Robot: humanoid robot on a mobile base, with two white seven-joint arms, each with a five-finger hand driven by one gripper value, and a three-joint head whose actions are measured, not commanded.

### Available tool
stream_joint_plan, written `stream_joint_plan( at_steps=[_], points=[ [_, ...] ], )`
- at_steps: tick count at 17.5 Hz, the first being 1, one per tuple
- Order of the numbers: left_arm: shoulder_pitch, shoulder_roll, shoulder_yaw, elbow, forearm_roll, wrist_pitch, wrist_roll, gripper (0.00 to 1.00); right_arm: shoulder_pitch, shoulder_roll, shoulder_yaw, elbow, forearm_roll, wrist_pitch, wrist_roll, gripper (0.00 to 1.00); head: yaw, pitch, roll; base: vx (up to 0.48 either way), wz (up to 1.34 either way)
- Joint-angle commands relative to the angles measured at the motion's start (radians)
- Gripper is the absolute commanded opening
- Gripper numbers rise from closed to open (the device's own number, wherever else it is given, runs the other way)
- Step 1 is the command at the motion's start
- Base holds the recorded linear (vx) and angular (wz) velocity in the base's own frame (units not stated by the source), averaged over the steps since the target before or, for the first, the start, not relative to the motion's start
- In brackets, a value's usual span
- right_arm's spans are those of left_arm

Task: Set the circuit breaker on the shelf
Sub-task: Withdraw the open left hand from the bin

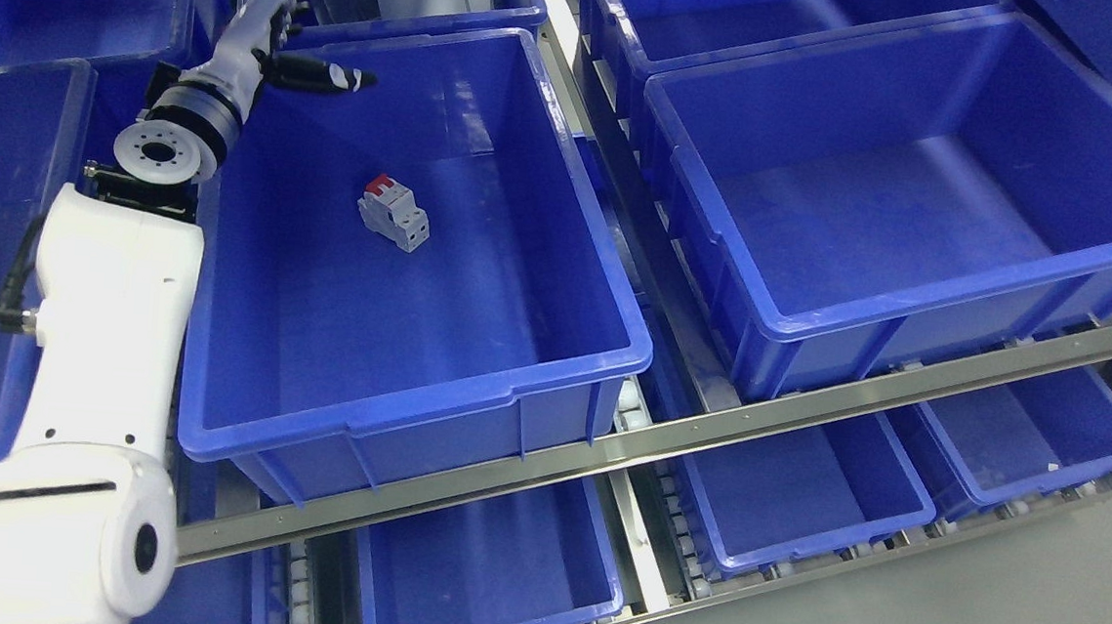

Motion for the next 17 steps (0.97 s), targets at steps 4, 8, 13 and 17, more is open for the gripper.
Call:
stream_joint_plan(
  at_steps=[4, 8, 13, 17],
  points=[
    [0.370, -0.109, 0.201, -0.827, 0.048, 0.039, 0.032, 0.99, 0.000, -0.017, 0.020, 0.000, 0.000, 0.223, -0.001, 1.00, 0.0000, 0.000, 0.000, -0.017, -0.04],
    [0.577, -0.109, 0.070, -1.028, 0.055, 0.041, 0.042, 0.99, 0.000, -0.017, 0.020, 0.000, 0.000, 0.223, -0.001, 1.00, 0.0000, 0.000, 0.000, -0.070, 0.01],
    [0.635, -0.109, 0.077, -1.044, 0.055, 0.035, 0.102, 1.00, 0.000, -0.017, 0.020, 0.000, 0.000, 0.223, -0.001, 1.00, 0.0000, 0.000, 0.000, -0.195, -0.02],
    [0.638, -0.109, 0.074, -1.044, 0.055, 0.038, 0.099, 1.00, 0.000, -0.017, 0.020, 0.000, 0.000, 0.223, -0.001, 1.00, 0.0000, 0.000, 0.000, -0.262, -0.21]
  ],
)
